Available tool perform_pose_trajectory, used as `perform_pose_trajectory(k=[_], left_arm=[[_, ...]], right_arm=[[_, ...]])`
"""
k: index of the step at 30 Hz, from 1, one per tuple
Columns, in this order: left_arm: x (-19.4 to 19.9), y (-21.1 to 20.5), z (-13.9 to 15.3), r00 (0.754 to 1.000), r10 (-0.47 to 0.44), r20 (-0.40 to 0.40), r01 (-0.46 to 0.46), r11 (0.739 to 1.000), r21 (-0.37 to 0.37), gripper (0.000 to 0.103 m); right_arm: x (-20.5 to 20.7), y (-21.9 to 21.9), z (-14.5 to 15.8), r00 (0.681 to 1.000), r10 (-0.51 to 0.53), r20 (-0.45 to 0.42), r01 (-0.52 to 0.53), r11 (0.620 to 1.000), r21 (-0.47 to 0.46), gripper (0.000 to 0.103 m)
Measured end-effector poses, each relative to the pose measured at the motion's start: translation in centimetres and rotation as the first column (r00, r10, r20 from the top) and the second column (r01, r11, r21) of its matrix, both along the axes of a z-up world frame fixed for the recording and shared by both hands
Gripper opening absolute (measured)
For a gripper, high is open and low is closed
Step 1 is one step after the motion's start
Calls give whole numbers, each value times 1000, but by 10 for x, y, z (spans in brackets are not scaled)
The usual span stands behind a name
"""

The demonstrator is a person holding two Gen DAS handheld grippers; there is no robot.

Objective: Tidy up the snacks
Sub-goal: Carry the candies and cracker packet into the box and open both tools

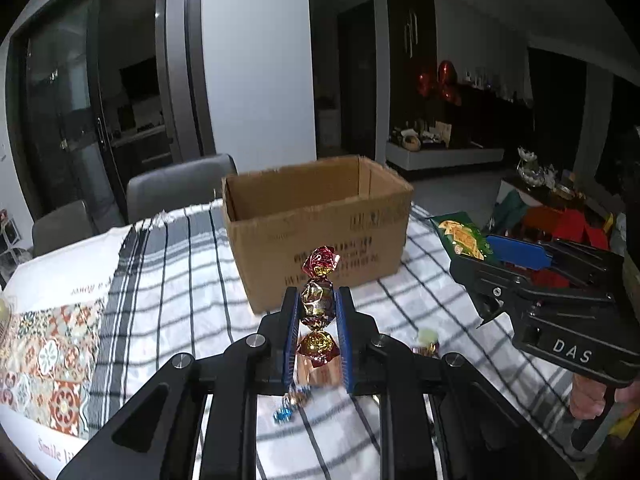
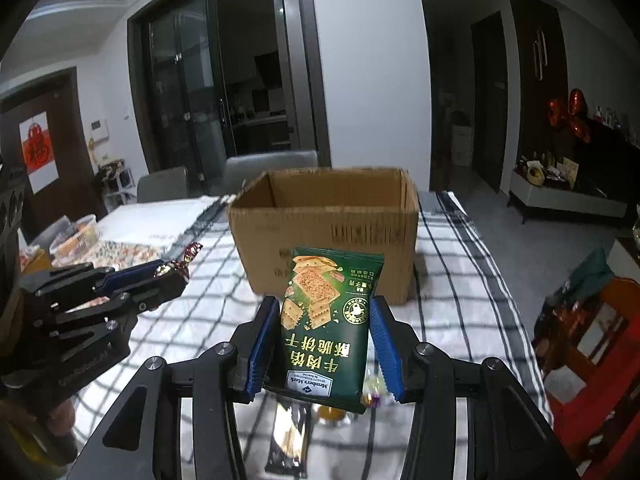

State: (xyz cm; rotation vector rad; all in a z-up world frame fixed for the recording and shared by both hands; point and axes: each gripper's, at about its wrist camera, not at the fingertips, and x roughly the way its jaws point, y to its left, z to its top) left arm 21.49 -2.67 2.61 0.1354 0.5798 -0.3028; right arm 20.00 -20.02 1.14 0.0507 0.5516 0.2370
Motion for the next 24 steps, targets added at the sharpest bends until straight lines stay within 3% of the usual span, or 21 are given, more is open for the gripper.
perform_pose_trajectory(k=[12,24], left_arm=[[33,-2,35,998,-7,64,7,1000,-7,19],[81,-1,51,998,-36,57,37,999,-17,19]], right_arm=[[36,-2,36,998,17,58,-18,1000,12,47],[83,2,49,998,35,43,-36,999,13,47]])
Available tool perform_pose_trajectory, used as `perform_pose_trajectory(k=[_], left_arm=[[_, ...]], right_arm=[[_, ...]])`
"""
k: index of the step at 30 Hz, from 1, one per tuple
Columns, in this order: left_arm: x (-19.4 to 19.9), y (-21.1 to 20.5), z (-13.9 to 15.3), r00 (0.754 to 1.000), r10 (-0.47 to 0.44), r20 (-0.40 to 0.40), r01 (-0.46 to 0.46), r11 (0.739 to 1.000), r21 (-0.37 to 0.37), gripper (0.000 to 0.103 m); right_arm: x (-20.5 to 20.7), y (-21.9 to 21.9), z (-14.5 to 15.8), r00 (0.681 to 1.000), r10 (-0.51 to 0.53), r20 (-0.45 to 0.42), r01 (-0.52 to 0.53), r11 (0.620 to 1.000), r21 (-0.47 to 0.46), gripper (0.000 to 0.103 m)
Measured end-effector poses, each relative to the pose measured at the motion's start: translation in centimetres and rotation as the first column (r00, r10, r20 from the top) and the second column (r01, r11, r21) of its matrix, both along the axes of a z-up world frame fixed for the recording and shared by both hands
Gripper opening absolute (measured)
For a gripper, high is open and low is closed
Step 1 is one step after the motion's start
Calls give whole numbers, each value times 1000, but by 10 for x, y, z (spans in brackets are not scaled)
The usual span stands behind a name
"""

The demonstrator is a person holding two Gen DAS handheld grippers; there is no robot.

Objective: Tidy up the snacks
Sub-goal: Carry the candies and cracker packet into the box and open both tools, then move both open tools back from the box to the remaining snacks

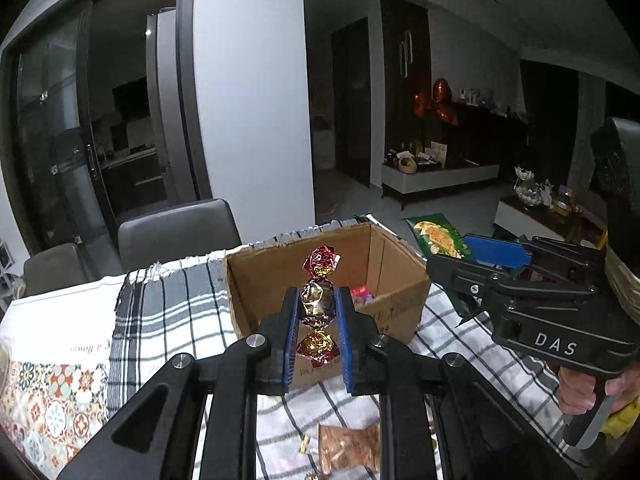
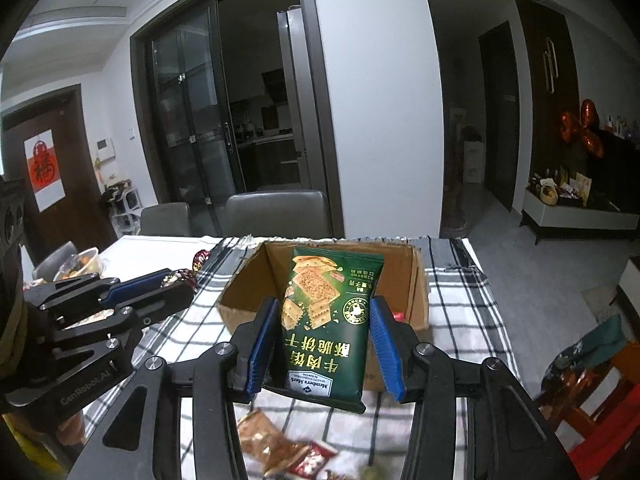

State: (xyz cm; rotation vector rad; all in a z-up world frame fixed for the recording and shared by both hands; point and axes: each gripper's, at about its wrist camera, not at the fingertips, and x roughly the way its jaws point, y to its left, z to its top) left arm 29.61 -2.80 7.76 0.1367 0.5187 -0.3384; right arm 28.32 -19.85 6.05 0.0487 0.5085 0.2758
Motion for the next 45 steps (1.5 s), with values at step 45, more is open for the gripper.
perform_pose_trajectory(k=[45], left_arm=[[4,20,5,999,40,6,-40,999,10,49]], right_arm=[[8,9,8,998,-67,12,67,997,-34,69]])
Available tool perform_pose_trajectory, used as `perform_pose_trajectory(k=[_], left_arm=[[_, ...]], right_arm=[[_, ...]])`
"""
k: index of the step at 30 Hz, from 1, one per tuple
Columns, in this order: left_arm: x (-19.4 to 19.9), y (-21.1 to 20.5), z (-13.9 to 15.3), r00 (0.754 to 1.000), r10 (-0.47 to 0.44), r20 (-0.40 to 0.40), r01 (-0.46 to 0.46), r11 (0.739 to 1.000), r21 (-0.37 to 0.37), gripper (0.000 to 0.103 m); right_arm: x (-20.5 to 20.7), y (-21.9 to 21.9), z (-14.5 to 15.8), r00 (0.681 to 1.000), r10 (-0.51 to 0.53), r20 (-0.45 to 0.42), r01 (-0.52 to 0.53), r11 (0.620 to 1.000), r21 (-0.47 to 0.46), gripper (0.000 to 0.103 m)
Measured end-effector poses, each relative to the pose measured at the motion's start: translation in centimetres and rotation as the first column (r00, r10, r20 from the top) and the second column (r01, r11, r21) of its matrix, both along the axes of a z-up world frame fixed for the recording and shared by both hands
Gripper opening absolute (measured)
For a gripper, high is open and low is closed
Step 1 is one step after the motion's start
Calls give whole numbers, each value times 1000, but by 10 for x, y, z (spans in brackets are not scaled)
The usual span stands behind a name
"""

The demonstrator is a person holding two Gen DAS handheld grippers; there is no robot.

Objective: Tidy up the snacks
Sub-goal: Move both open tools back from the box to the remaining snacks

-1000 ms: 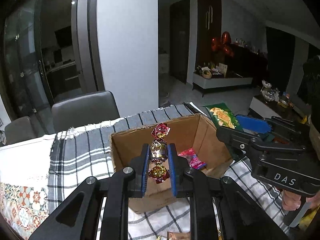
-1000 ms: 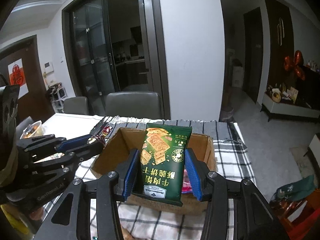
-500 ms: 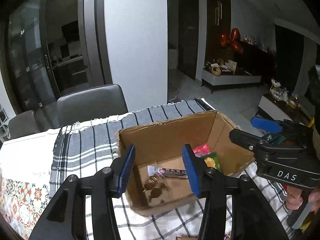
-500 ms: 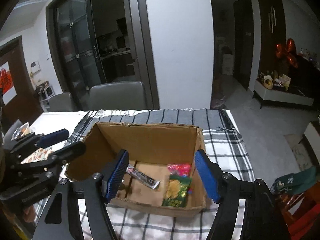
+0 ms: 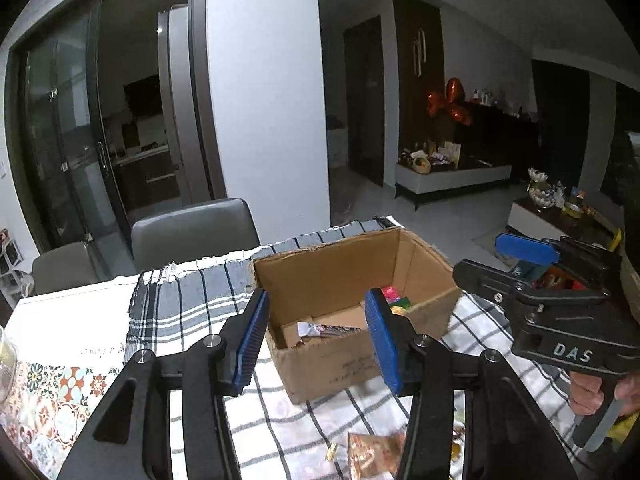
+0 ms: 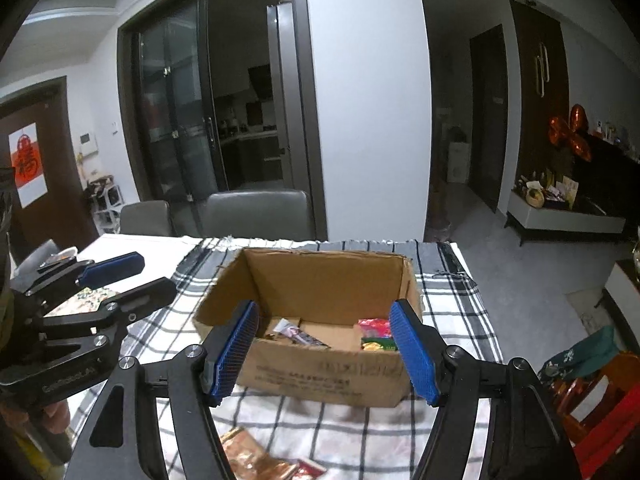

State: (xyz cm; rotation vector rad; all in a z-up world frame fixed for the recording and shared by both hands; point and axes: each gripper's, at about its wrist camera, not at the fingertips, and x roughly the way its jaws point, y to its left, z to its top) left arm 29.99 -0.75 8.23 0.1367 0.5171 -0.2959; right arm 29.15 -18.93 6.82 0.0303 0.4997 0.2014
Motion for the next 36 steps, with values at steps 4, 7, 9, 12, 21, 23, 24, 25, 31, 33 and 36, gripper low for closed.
perform_pose_trajectory(k=[4,7,9,12,21,23,24,25,31,33,36], left_arm=[[-21,6,-3,1000,4,2,-4,1000,-1,49],[-34,10,-6,1000,16,-6,-16,1000,-1,50],[-42,12,-10,1000,20,-18,-20,1000,-5,50],[-53,14,-18,999,22,-29,-22,1000,9,50],[-84,17,-45,999,4,-32,-1,997,80,50],[-92,17,-52,1000,-8,-31,11,995,104,50],[-95,17,-55,999,-11,-34,15,994,110,50],[-97,17,-58,999,-13,-39,18,993,114,50],[-109,18,-81,996,-46,-82,55,991,120,50],[-112,18,-91,994,-58,-92,69,989,129,50],[-117,18,-106,991,-76,-111,91,986,143,50]], right_arm=[[-18,3,-1,1000,1,10,-1,1000,13,69],[-33,8,-6,1000,10,-4,-10,1000,17,69],[-41,9,-10,1000,18,-15,-18,999,29,69],[-52,13,-19,999,26,-32,-25,999,30,69],[-87,26,-50,998,22,-63,-21,1000,4,69],[-95,27,-58,997,20,-70,-20,1000,-5,69],[-97,28,-62,997,19,-75,-20,1000,-5,69],[-101,29,-65,997,22,-80,-23,1000,-4,69],[-116,35,-88,993,18,-113,-20,1000,-22,69],[-121,37,-96,992,18,-125,-21,999,-25,69],[-130,42,-108,991,16,-133,-22,999,-46,69]])
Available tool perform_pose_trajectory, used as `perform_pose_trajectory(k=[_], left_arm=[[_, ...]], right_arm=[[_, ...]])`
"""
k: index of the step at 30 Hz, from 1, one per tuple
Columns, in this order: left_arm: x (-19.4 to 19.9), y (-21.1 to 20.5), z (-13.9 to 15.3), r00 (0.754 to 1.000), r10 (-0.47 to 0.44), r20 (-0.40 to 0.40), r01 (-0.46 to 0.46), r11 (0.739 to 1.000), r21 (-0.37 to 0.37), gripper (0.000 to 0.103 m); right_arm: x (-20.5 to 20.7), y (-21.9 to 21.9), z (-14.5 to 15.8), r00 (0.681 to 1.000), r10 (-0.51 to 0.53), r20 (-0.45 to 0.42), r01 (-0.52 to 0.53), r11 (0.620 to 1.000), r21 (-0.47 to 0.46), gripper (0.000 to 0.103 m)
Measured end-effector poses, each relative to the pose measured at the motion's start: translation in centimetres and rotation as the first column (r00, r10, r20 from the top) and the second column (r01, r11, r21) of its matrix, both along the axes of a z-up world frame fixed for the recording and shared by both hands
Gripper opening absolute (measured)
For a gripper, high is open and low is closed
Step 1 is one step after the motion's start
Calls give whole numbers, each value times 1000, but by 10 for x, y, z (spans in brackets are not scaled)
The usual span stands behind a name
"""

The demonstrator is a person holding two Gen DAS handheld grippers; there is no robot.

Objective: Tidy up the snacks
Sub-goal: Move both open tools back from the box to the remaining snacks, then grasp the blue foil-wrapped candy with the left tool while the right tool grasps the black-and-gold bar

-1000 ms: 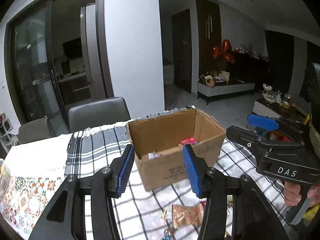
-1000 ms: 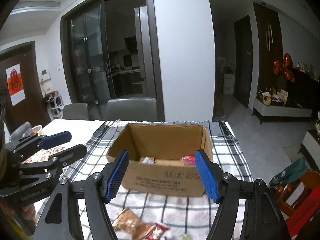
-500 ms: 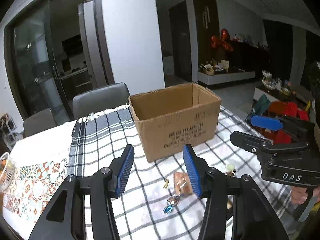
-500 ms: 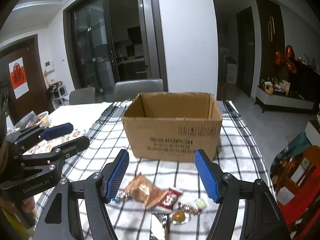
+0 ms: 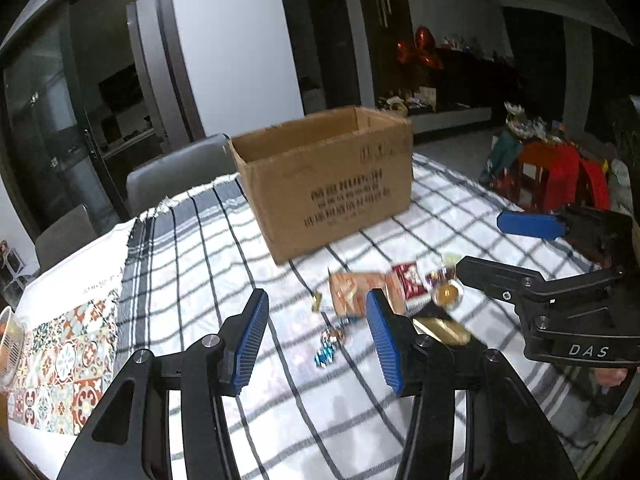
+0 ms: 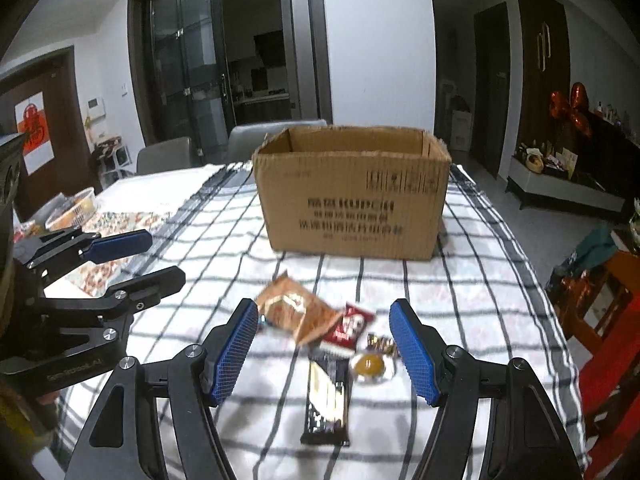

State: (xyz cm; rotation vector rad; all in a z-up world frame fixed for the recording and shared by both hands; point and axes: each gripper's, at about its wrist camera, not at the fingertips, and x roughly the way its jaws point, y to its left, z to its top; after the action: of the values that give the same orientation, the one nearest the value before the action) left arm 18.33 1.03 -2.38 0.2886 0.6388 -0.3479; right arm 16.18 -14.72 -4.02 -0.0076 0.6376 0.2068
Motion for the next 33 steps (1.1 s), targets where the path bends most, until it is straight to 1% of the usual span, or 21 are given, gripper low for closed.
perform_pose_trajectory(k=[3,8,10,13,18,19,23,28,30,33], left_arm=[[-2,0,-14,999,-14,-31,14,1000,12,50],[1,1,-35,997,-28,-74,31,999,32,50],[2,0,-42,996,-34,-78,38,998,47,50],[3,0,-52,995,-46,-93,50,998,49,50],[12,-3,-69,989,-53,-136,60,997,50,50],[14,-3,-72,988,-54,-142,61,997,49,50],[22,-6,-81,986,-59,-158,67,997,48,49],[38,-9,-86,986,-62,-156,70,996,48,47],[42,-10,-88,985,-68,-157,77,996,52,42],[48,-12,-93,983,-76,-168,85,995,50,40]], right_arm=[[-4,4,-13,1000,4,-20,-5,1000,-23,69],[-8,4,-36,997,-12,-72,12,1000,-3,69],[-9,5,-42,997,-20,-75,19,1000,-20,69],[-7,5,-50,996,-32,-84,30,999,-23,69],[1,2,-65,991,-37,-130,35,999,-16,68],[2,1,-68,990,-38,-139,36,999,-14,66],[9,1,-77,985,-36,-168,37,999,3,59],[15,1,-85,981,-33,-193,35,999,10,57],[16,2,-87,980,-30,-199,33,999,11,56],[19,1,-91,977,-32,-210,36,999,15,56]])
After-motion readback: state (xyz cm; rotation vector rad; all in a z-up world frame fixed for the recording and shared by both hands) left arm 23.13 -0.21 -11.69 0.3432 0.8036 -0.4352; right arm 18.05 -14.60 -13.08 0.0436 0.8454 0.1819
